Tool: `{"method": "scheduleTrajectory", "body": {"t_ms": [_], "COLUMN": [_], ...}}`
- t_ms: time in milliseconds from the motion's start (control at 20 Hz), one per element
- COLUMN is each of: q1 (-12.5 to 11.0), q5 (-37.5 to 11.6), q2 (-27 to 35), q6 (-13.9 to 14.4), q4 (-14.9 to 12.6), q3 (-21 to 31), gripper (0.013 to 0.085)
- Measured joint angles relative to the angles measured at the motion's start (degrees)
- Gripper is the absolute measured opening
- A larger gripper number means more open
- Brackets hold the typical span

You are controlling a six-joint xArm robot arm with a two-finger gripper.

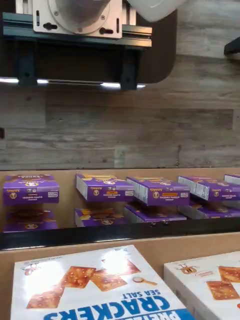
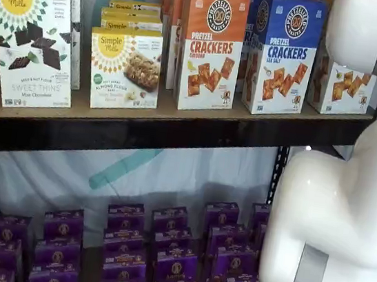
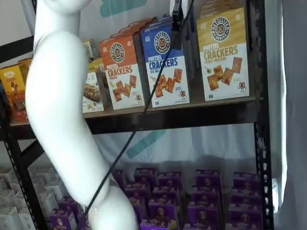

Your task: Retrieve the yellow and white box located on the top shelf, the sixth one from the left

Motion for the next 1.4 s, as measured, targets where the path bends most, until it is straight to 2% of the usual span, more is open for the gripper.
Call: {"method": "scheduleTrajectory", "body": {"t_ms": [100,150,400,600,750,850,1100,1200,1300,1400], "q1": [2.73,3.08,3.29,1.8,-0.49,-2.85,-6.47,-7.96,-9.14,-9.3], "q5": [0.78,0.67,-1.39,-3.91,-3.87,-3.3,-1.68,-3.36,-7.08,-10.25], "q2": [0.09,-0.2,-2.15,-3.03,-2.27,-1.47,0.06,-0.83,-3.01,-4.73], "q6": [-0.3,-0.37,-0.72,-1.95,-2.7,-2.88,-2.3,-2.06,-1.95,-1.85], "q4": [-5.44,-6.27,-7.1,-6.37,-3.55,0.23,6.8,10.16,13.8,15.81], "q3": [-0.24,0.25,3.32,4.31,3.03,1.75,-0.62,0.72,4.05,6.62], "gripper": [0.085,0.085,0.085,0.085,0.085,0.085,0.085,0.085,0.085,0.085]}}
